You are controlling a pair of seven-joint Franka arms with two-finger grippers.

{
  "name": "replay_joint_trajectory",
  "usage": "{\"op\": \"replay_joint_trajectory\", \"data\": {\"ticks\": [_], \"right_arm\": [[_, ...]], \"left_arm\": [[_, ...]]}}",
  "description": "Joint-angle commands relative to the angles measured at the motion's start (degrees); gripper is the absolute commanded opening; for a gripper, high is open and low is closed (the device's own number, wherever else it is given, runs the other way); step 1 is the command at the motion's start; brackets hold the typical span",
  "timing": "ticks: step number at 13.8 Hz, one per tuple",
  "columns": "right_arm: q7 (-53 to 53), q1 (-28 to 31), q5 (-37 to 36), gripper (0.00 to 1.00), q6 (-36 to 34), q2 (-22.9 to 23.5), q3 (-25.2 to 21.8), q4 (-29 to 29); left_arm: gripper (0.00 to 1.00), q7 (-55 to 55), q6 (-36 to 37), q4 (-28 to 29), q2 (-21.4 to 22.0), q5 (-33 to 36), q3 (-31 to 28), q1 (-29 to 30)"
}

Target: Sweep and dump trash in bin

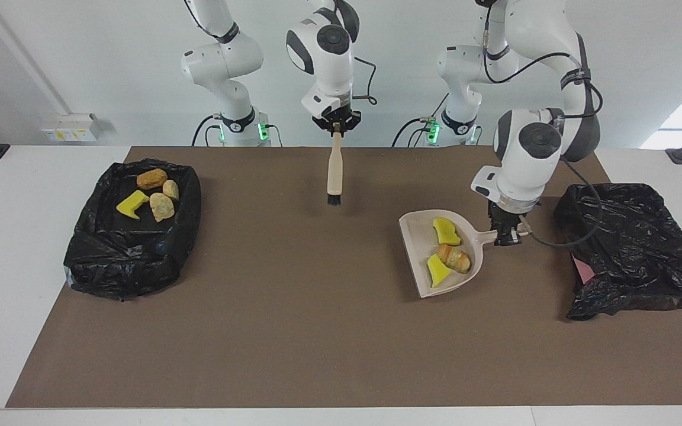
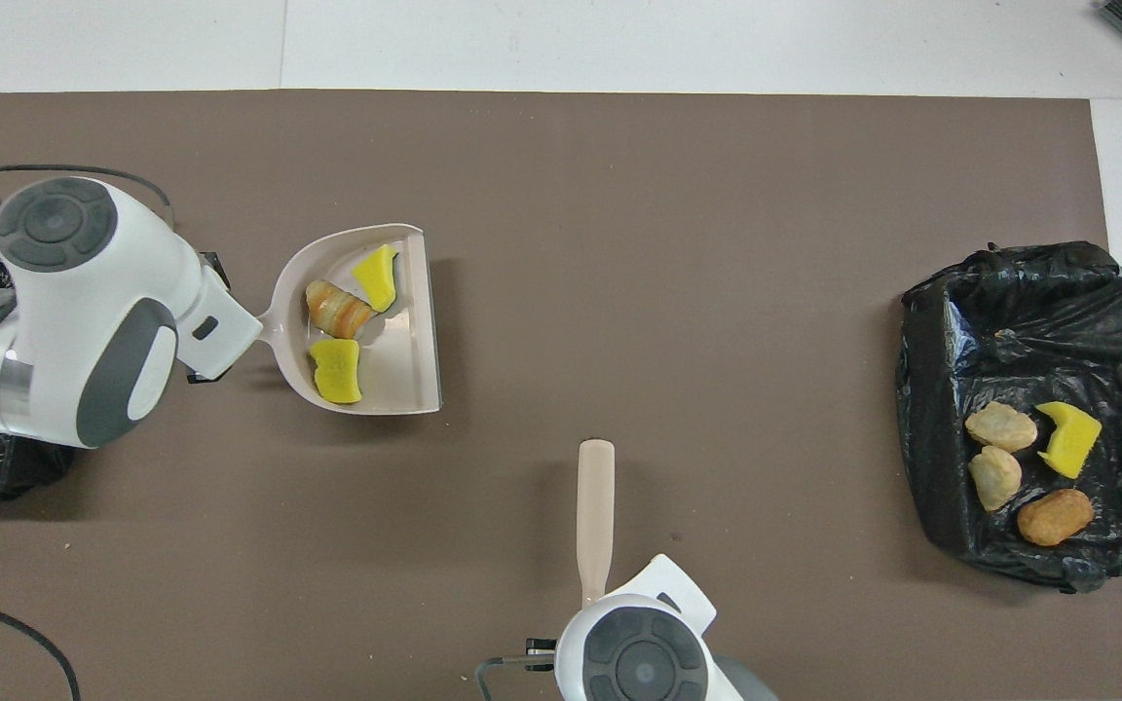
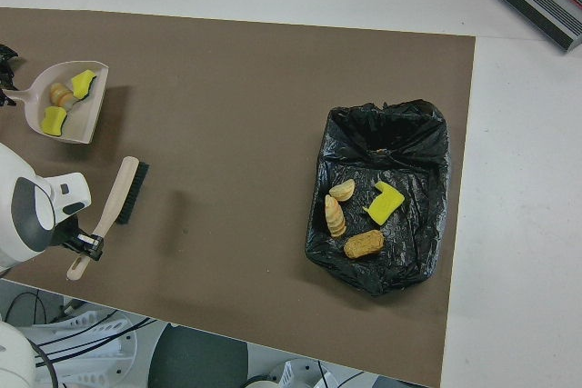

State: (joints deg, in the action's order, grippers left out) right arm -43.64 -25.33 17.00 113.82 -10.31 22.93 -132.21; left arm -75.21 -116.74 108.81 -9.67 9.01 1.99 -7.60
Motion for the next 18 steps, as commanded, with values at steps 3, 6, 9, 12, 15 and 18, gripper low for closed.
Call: {"op": "replay_joint_trajectory", "data": {"ticks": [3,6,9,12,15,18], "right_arm": [[-2.9,-4.4,1.0,0.0,8.5,5.8,-0.3,-2.0],[-1.7,-4.8,0.5,0.0,11.0,5.1,-0.3,-4.7],[-1.6,-5.9,0.1,0.1,15.0,5.5,-0.3,-7.3],[-1.4,-6.8,0.0,0.53,16.2,5.6,-0.3,-8.0],[-1.5,-6.5,-3.7,1.0,16.2,5.7,-0.4,-6.8],[-1.2,-2.0,-6.3,1.0,15.3,5.7,-1.0,-2.2]], "left_arm": [[0.0,-15.3,6.8,-8.1,0.2,0.2,0.3,7.7],[0.0,-24.1,9.6,-13.1,-0.1,0.7,0.3,13.0],[0.0,-32.8,9.6,-14.7,-0.5,0.9,0.2,20.2],[0.0,-40.7,8.5,-15.1,-0.6,1.0,0.2,27.5],[0.0,-42.7,4.3,-15.7,-0.7,6.4,0.1,32.2],[0.0,-42.3,-0.9,-15.6,-0.7,8.5,-0.2,36.2]]}}
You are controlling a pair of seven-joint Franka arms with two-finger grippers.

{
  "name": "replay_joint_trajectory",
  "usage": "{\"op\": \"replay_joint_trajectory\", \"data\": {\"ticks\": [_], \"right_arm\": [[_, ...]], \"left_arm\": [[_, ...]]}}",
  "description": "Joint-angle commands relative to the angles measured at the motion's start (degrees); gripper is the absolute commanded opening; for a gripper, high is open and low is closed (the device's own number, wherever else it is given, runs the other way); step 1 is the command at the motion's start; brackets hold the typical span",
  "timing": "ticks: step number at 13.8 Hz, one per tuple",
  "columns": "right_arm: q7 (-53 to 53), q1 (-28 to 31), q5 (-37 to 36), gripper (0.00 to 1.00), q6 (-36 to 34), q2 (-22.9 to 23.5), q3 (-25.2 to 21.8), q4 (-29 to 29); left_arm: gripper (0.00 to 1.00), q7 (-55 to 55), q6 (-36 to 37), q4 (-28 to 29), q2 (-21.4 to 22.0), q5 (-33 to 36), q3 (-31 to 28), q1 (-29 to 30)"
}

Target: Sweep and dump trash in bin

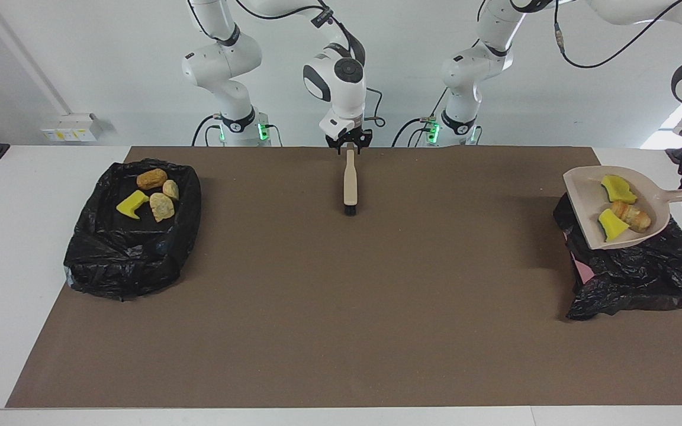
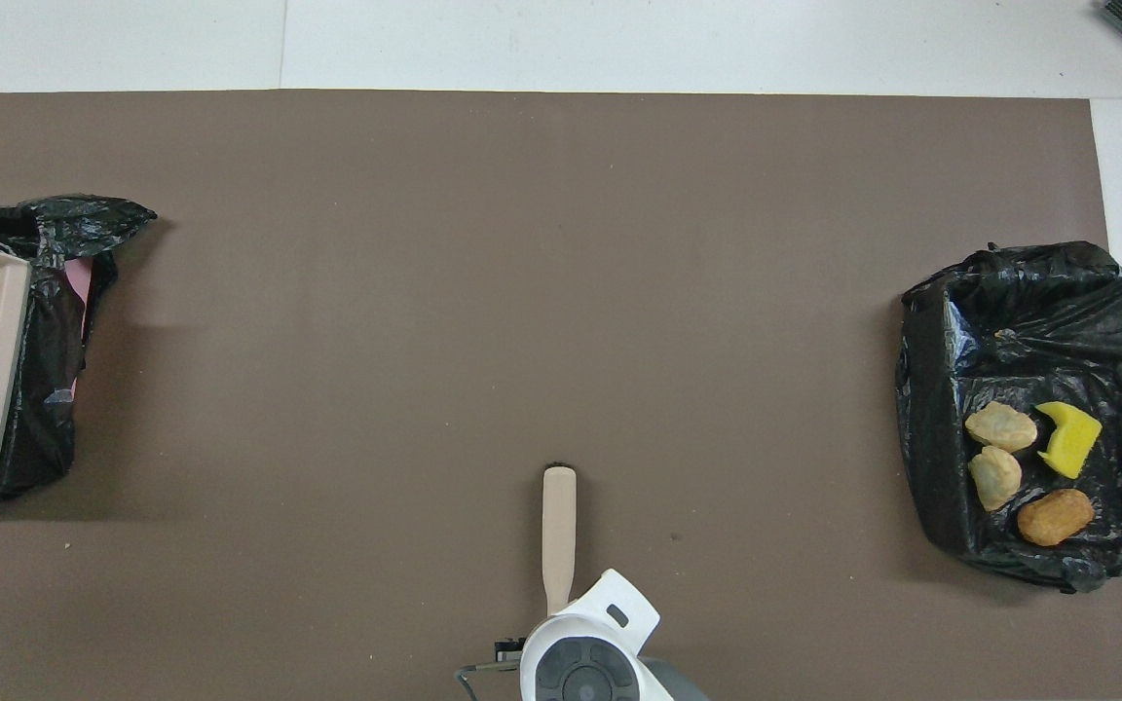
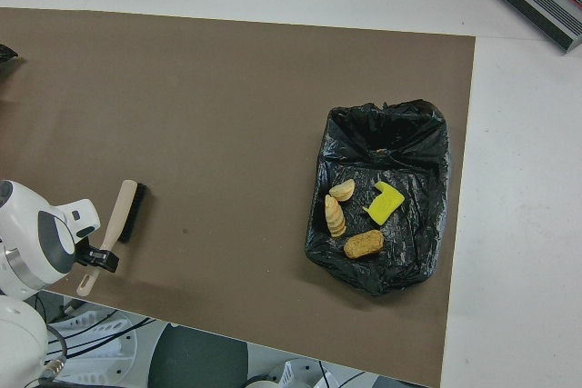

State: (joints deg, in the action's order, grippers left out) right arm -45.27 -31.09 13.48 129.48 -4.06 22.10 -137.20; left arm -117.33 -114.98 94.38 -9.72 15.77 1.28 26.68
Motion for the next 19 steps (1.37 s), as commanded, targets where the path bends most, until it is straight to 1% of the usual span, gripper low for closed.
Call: {"op": "replay_joint_trajectory", "data": {"ticks": [1,2,3,4,5,7,9,10,11,13,15,19], "right_arm": [[0.7,5.8,-4.1,1.0,-0.6,-0.6,-0.1,4.7],[0.9,7.8,-4.9,1.0,-0.9,-0.6,-0.1,6.5],[1.7,10.2,-5.8,1.0,-1.0,-0.5,0.0,8.1],[2.4,12.4,-6.6,1.0,-1.2,-0.5,0.0,9.2],[3.1,15.2,-7.6,1.0,-1.9,-0.5,0.0,10.9],[5.5,19.6,-10.5,1.0,-3.7,0.1,0.0,14.5],[7.1,22.9,-13.5,1.0,-5.3,0.5,-0.1,17.1],[8.0,24.0,-14.6,1.0,-5.6,0.5,-0.4,18.0],[9.7,24.7,-15.3,1.0,-6.3,0.3,-2.1,18.9],[16.1,24.8,-15.4,1.0,-9.1,0.2,-6.9,21.7],[23.0,24.8,-15.4,1.0,-12.5,-0.2,-11.8,24.8],[32.9,24.9,-15.2,1.0,-22.1,-0.4,-19.0,32.5]], "left_arm": [[0.0,-0.1,-3.8,-1.2,-0.7,3.3,0.1,2.5],[0.0,0.3,-4.8,-1.1,-0.8,5.7,0.0,2.5],[0.0,1.6,-7.3,-1.0,-1.1,9.7,0.0,2.5],[0.0,4.7,-9.5,-0.4,-1.0,13.4,0.0,2.4],[0.0,9.1,-10.2,0.6,-0.6,16.9,0.0,2.1],[0.0,16.1,-10.1,3.1,0.7,23.8,0.1,1.2],[0.0,19.5,-9.0,6.1,2.4,31.6,0.1,-2.8],[0.0,23.1,-7.6,7.4,3.2,34.0,0.1,-3.8],[0.0,26.2,-6.1,7.4,3.4,36.4,0.2,-4.7],[0.0,28.5,-6.0,7.0,3.4,39.6,0.2,-6.0],[0.0,30.0,-5.9,6.4,3.2,41.0,0.1,-6.1],[0.0,30.8,-5.5,4.8,3.3,43.3,0.1,-5.9]]}}
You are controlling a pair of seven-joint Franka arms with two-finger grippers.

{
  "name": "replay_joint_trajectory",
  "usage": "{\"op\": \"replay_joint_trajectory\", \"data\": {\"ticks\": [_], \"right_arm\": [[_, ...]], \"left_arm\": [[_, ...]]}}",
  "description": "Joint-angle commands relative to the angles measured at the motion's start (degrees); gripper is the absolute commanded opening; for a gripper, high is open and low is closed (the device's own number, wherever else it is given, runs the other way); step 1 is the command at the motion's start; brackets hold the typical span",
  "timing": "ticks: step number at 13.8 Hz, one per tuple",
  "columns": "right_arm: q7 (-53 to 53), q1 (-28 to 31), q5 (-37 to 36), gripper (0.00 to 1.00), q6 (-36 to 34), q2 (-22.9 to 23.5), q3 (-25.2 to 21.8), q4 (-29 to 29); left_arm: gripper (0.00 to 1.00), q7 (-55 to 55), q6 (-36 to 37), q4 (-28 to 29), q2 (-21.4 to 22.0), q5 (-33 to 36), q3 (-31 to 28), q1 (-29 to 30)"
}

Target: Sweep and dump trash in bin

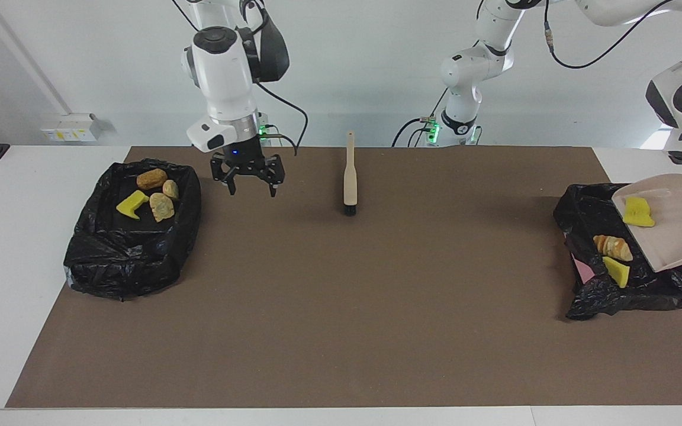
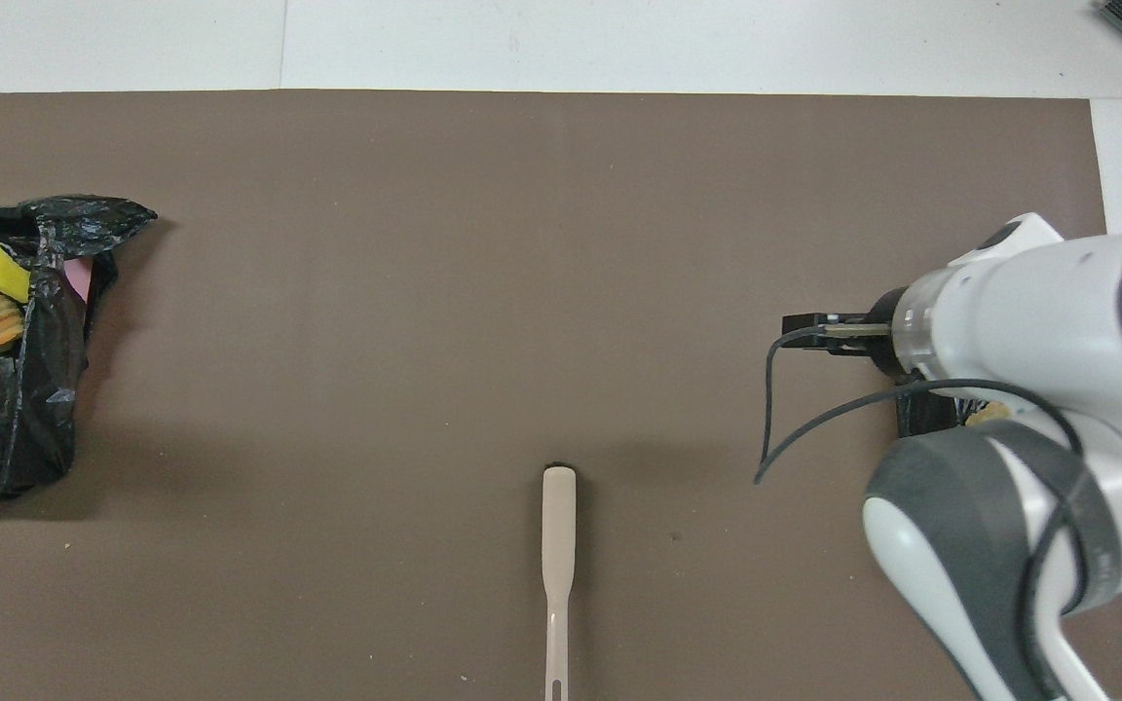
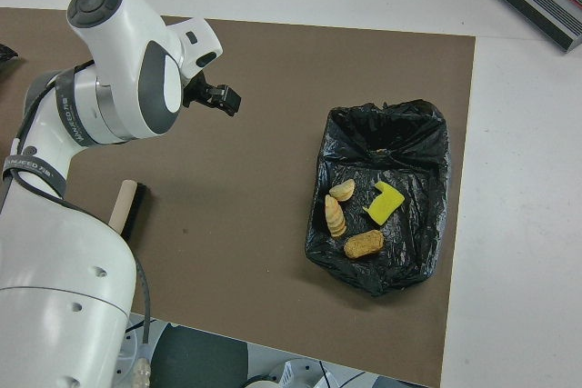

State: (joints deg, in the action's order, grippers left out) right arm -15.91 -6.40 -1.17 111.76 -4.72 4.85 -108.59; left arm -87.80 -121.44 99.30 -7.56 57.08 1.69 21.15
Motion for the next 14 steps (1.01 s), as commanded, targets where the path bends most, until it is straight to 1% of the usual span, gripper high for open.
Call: {"op": "replay_joint_trajectory", "data": {"ticks": [1,3,4,5,6,7,8,9,11,12,14], "right_arm": [[5.0,0.2,-0.4,1.0,-6.7,0.2,-3.2,5.5],[6.8,0.7,0.2,1.0,-10.8,-0.9,-6.0,7.8],[8.2,0.9,0.4,1.0,-12.6,-1.1,-7.2,8.8],[9.7,1.6,0.5,1.0,-15.1,-1.3,-7.8,11.1],[11.1,3.3,0.6,1.0,-18.3,-1.2,-7.7,14.2],[12.3,4.2,0.7,1.0,-20.4,-1.2,-7.8,16.5],[13.5,4.8,0.6,1.0,-21.7,-1.2,-8.0,18.1],[14.7,4.8,0.5,1.0,-22.9,-1.2,-9.1,19.1],[16.3,3.9,-0.3,1.0,-26.2,-0.8,-11.9,22.2],[17.3,3.9,-0.3,1.0,-25.5,-0.9,-12.2,22.4],[17.2,3.3,0.2,1.0,-25.4,-1.3,-12.0,21.0]], "left_arm": [[0.0,1.6,0.9,-0.1,1.1,2.0,-0.4,-0.4],[0.0,3.6,0.9,0.3,1.3,2.3,-0.4,0.0],[0.0,3.8,2.2,0.3,1.4,4.4,-0.4,-0.5],[0.0,5.9,4.4,0.1,1.3,8.1,-0.3,-0.7],[0.0,10.2,5.6,0.5,1.8,11.3,-0.2,-0.9],[0.0,11.5,6.3,0.8,2.2,12.8,-0.2,-1.4],[0.0,11.7,8.5,0.7,2.2,15.1,-0.2,-2.9],[0.0,12.8,10.8,0.6,2.2,18.1,-0.2,-4.4],[0.0,17.9,15.3,0.6,2.3,21.1,-0.2,-6.9],[0.0,18.2,15.7,0.6,2.4,21.3,-0.2,-7.3],[0.0,18.2,17.4,0.6,2.3,21.4,-0.2,-8.4]]}}
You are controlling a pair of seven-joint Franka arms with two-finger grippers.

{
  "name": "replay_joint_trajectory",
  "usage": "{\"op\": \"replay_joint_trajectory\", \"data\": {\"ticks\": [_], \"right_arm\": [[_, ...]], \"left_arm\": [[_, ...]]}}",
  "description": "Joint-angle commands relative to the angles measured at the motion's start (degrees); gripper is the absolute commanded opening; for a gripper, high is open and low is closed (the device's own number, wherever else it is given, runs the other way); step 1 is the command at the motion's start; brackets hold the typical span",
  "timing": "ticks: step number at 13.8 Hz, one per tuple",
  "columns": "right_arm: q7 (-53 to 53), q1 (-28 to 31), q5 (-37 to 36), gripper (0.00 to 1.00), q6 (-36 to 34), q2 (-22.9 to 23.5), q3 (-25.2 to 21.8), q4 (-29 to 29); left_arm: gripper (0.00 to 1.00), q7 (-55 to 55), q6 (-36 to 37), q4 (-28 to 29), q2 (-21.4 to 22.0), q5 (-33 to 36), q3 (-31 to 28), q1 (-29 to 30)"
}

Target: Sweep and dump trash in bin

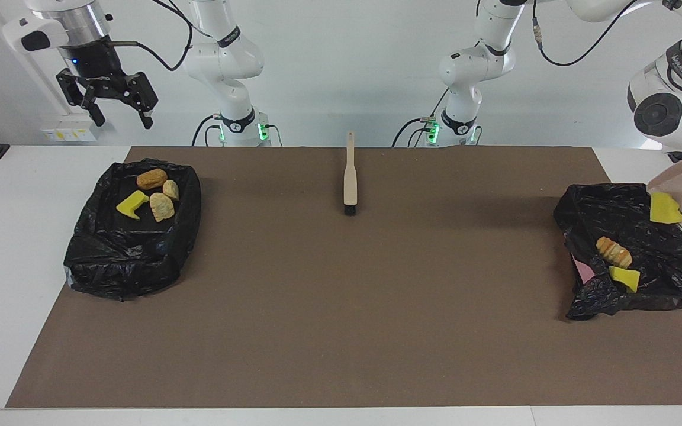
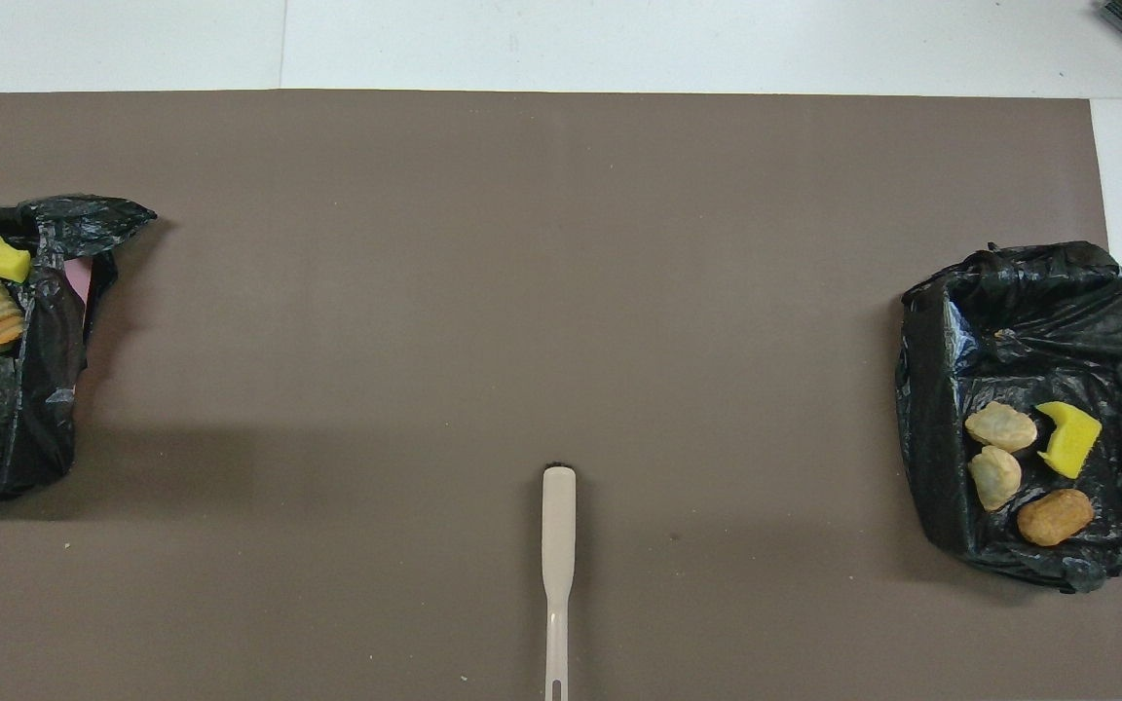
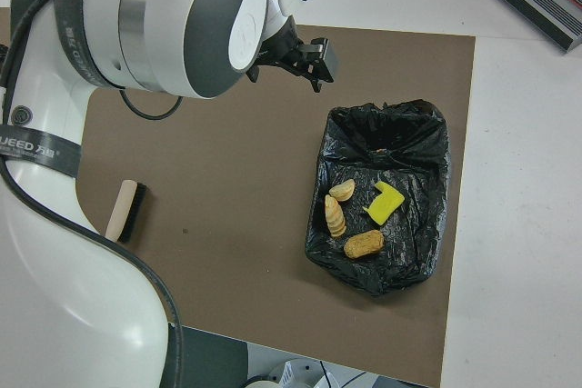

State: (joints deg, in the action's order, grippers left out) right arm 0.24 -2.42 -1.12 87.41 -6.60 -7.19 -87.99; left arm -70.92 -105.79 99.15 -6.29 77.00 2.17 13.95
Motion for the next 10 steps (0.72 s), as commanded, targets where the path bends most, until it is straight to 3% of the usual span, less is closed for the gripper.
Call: {"op": "replay_joint_trajectory", "data": {"ticks": [1,6,10], "right_arm": [[0.8,-1.7,0.5,1.0,-1.1,0.3,-0.2,0.2],[-1.1,-1.8,0.7,1.0,-1.5,-1.2,0.1,-1.9],[-0.7,-1.8,0.6,1.0,-2.9,-1.4,0.4,-2.1]], "left_arm": [[0.0,1.7,3.4,0.7,1.1,1.5,-0.7,-2.2],[0.0,6.7,13.0,0.7,1.4,-1.5,-0.2,-9.4],[0.0,12.5,17.4,0.5,1.4,-12.1,-0.2,-12.9]]}}
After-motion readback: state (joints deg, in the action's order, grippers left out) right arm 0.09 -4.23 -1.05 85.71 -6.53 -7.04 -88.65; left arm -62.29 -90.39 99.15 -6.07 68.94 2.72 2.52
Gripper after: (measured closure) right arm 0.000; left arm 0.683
